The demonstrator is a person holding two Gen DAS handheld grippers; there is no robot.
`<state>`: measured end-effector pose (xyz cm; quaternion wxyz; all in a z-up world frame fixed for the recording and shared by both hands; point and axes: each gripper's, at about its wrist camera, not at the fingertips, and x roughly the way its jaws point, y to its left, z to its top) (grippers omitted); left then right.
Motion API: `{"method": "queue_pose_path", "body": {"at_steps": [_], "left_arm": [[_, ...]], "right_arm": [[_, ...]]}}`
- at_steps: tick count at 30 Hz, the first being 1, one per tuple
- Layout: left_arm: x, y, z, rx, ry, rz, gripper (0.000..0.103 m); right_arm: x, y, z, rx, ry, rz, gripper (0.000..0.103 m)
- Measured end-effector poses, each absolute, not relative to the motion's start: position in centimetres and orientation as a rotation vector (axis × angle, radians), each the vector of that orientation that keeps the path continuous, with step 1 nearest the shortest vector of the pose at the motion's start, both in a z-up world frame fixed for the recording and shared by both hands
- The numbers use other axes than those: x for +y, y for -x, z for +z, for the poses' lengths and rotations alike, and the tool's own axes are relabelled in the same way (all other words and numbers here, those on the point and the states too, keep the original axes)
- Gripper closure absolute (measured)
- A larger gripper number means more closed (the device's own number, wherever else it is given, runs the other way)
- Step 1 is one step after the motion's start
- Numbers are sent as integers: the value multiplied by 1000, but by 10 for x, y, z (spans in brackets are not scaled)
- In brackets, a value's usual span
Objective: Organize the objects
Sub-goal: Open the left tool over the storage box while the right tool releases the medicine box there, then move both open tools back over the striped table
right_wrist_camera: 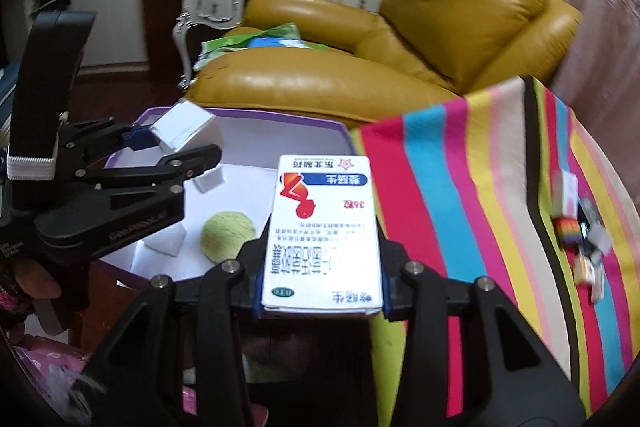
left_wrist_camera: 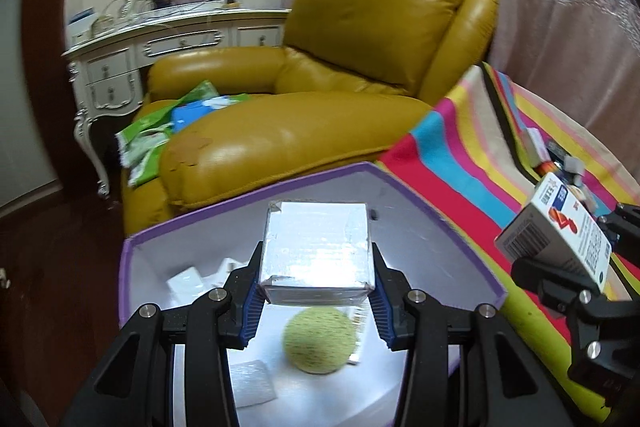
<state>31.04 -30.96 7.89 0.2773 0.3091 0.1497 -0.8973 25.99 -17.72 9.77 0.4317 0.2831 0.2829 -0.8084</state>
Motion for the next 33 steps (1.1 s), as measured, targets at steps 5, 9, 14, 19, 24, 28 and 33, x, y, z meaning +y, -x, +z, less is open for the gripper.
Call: {"method": "queue_pose_path", "body": {"at_steps": [5, 9, 14, 19, 24, 28, 33], "left_arm": [[-322, -320, 79, 368, -794, -2337, 56], [-328, -327, 82, 377, -745, -2276, 33], [-322, -330, 91, 400, -668, -2295, 13], [-292, -292, 97, 394, -775, -2444, 12], [-230, -214, 99, 426, -994, -2663, 8], [-166, -134, 86, 337, -1138, -2748, 4], [-90, -26, 53, 175, -1351, -2762, 4]], "right_arm": [[-200, -264, 93, 707, -694, -1966, 58], [-210, -261, 92, 667, -697, -1967, 45], [-198, -253, 99, 583, -691, -2008, 30], [-160, -230, 105, 516, -703, -2116, 27], [-93, -178, 90, 441, -815, -2296, 24], [-26, -131, 72, 368, -956, -2459, 22], [53, -80, 47, 323, -1100, -2599, 20]]}}
